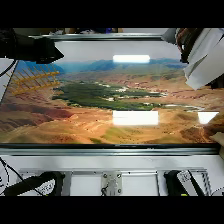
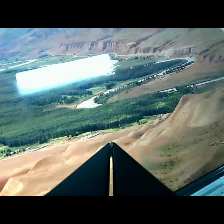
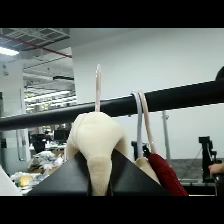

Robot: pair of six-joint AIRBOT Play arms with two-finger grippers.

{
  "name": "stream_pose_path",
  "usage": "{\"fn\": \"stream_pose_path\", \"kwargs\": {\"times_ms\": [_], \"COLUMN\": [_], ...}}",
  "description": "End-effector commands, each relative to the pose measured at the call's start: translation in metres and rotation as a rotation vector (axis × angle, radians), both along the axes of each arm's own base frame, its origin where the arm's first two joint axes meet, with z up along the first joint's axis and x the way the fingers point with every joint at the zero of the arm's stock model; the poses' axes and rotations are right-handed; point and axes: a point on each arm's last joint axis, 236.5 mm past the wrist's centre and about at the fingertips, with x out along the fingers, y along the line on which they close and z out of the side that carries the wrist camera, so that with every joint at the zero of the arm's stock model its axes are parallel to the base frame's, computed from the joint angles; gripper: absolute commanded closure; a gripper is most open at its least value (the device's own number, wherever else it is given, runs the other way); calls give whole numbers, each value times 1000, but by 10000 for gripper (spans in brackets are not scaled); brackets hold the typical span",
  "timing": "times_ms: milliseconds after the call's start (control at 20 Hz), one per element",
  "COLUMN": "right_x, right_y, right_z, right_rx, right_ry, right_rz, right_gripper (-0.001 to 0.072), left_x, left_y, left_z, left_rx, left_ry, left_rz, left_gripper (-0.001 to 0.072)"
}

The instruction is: Fold the clothes and pants, and hang the long-sleeved shirts on hangers.

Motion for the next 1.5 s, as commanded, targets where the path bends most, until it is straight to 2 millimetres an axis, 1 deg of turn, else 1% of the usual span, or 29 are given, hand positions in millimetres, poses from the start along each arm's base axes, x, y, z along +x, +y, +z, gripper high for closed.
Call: {"fn": "stream_pose_path", "kwargs": {"times_ms": [0, 100, 250, 350, 400, 500, 600, 750, 800, 850, 900, 950, 1000, 1050, 1100, 1150, 1200, 1250, 1300, 1350, 1400, 1450], "right_x": [-10, -10, -15, -16, -17, -19, -22, -21, -18, -15, -13, -11, -7, -3, 6, 21, 40, 61, 82, 100, 120, 137], "right_y": [-17, -22, -29, -30, -29, -23, -14, 3, 8, 14, 21, 32, 45, 64, 87, 120, 157, 200, 244, 274, 293, 315], "right_z": [-16, -29, -57, -74, -79, -83, -81, -76, -73, -69, -63, -54, -45, -34, -21, -8, 1, 2, -8, -27, -50, -77], "right_rx": [55, 85, 163, 208, 216, 218, 207, 173, 159, 143, 124, 91, 53, 1, -67, -160, -257, -347, -406, -410, -359, -311], "right_ry": [-6, 3, -16, -32, -29, -28, -29, -24, -30, -38, -47, -43, -38, -32, -16, 14, 49, 94, 155, 236, 316, 411], "right_rz": [-53, -62, -67, -58, -58, -57, -52, -22, 4, 29, 54, 80, 111, 153, 218, 317, 445, 618, 818, 971, 1096, 1225], "right_gripper": [694, 694, 693, 692, 692, 691, 689, 670, 561, 316, 113, 47, 53, 56, 57, 57, 57, 57, 58, 59, 58, 59], "left_x": [-1, -1, -1, 0, 0, 0, 0, 0, 0, 0, 0, 0, 0, 0, 0, -1, -1, -1, 0, 0, 0, -1], "left_y": [0, 0, 0, 0, 0, 0, 0, 0, 0, 0, 0, 0, 0, 0, 0, 0, 0, 0, 0, 0, 0, 0], "left_z": [-1, -1, -1, -1, -1, -1, 0, 0, 0, 0, -1, -1, -1, -1, -1, -1, -1, -1, -1, -1, -1, -1], "left_rx": [2, 2, 2, 1, 1, 1, 0, 9, 9, 11, 14, 15, 19, 19, 19, 20, 20, 20, 20, 20, 20, 20], "left_ry": [6, 5, 5, 3, 2, 2, 2, -6, -6, -7, -10, -11, -14, -14, -14, -13, -12, -12, -13, -13, -13, -12], "left_rz": [-3, -3, -2, -2, -1, -1, -1, -11, -12, -13, -18, -20, -24, -24, -24, -25, -25, -25, -24, -24, -24, -25], "left_gripper": [685, 685, 685, 685, 685, 685, 685, 686, 685, 685, 685, 685, 685, 685, 685, 685, 685, 685, 685, 685, 685, 685]}}
